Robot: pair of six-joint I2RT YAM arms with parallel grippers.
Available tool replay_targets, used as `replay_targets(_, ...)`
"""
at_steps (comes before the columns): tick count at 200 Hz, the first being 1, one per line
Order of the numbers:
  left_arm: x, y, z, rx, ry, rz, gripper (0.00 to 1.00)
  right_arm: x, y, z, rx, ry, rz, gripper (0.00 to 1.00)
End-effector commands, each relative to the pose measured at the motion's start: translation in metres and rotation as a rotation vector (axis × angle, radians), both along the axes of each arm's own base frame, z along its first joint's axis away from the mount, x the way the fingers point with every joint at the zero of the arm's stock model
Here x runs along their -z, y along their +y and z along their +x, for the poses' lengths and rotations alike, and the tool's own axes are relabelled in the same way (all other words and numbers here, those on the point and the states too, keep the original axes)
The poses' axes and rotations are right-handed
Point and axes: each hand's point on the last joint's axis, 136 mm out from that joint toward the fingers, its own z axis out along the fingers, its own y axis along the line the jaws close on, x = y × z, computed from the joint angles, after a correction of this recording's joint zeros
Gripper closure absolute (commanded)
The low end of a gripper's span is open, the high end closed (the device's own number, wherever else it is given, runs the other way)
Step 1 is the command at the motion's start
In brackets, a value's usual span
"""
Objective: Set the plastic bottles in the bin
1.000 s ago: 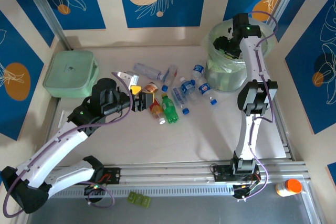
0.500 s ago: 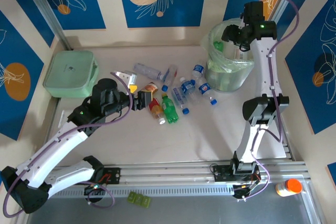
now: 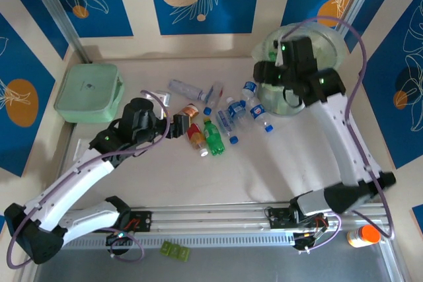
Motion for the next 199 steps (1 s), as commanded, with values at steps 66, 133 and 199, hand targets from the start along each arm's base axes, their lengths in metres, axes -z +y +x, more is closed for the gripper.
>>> replay_targets(66,0.068,-0.013,0.015,-0.343,0.496,-0.065,0.2,0.056,0.025,-0.082,-0.077,0.075,0.112,0.34)
replay_targets(133,0.119,-0.018,0.048,-0.507,0.663,0.073,0.22,0.078,0.016,-0.115,-0.095,0.069,0.102,0.34)
replay_targets(199,0.16,-0.021,0.08,-0.61,0.693,0.147,0.24,0.072,-0.007,-0.13,-0.084,0.006,0.102,0.34)
